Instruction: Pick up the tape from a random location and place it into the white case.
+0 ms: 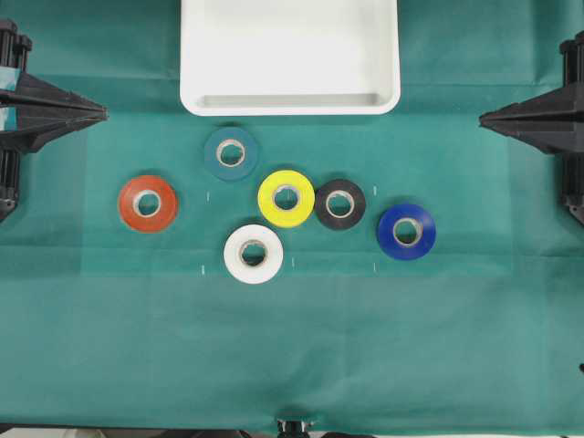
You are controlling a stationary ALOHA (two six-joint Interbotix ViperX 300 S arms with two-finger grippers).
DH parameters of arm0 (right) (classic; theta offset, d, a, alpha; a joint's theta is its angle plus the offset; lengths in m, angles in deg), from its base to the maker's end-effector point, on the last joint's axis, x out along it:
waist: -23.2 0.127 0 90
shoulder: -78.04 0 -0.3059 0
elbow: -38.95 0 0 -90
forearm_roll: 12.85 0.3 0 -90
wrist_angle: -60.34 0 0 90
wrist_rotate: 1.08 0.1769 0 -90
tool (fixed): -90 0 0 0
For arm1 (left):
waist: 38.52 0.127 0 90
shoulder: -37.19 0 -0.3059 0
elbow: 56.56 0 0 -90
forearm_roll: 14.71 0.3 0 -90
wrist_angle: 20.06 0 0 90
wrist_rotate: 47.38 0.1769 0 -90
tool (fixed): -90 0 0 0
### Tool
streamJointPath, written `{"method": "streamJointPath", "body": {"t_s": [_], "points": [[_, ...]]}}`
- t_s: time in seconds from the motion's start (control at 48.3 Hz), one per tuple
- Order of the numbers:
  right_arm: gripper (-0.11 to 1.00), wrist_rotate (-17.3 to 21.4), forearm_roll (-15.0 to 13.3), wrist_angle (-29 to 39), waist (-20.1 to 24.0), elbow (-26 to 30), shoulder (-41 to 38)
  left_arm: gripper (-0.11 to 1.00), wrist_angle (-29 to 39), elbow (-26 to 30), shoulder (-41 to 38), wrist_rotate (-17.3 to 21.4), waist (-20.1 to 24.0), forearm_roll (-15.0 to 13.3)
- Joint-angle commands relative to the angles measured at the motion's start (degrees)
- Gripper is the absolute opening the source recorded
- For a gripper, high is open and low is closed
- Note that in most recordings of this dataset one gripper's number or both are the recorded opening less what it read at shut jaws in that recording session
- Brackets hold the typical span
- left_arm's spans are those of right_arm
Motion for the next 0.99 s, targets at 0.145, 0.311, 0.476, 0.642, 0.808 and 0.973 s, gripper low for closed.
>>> {"method": "streamJointPath", "body": {"t_s": [0.145,0.311,0.476,0.642,0.808,0.973], "points": [[0.00,0.26,0.26,-0.53,-0.35,2.20,-0.53,0.02,0.53,0.26,-0.62,-0.18,-0.35,-0.18],[0.00,0.26,0.26,-0.44,-0.26,2.37,-0.44,0.02,0.62,0.26,-0.70,-0.44,-0.35,-0.44],[0.00,0.35,0.26,0.70,-0.35,2.90,-0.44,0.02,0.88,0.26,-0.70,-0.79,-0.35,-0.44],[0.00,0.26,0.26,1.76,-0.35,3.43,-0.53,0.05,0.88,0.26,-0.70,-0.79,-0.35,-0.44],[0.00,0.26,0.26,1.76,-0.35,3.43,-0.53,0.39,0.53,0.26,-0.79,-0.97,-0.35,-0.53],[0.00,0.26,0.26,1.93,-0.26,3.43,-0.53,0.87,0.62,0.26,-0.79,-0.97,-0.44,-0.62]]}}
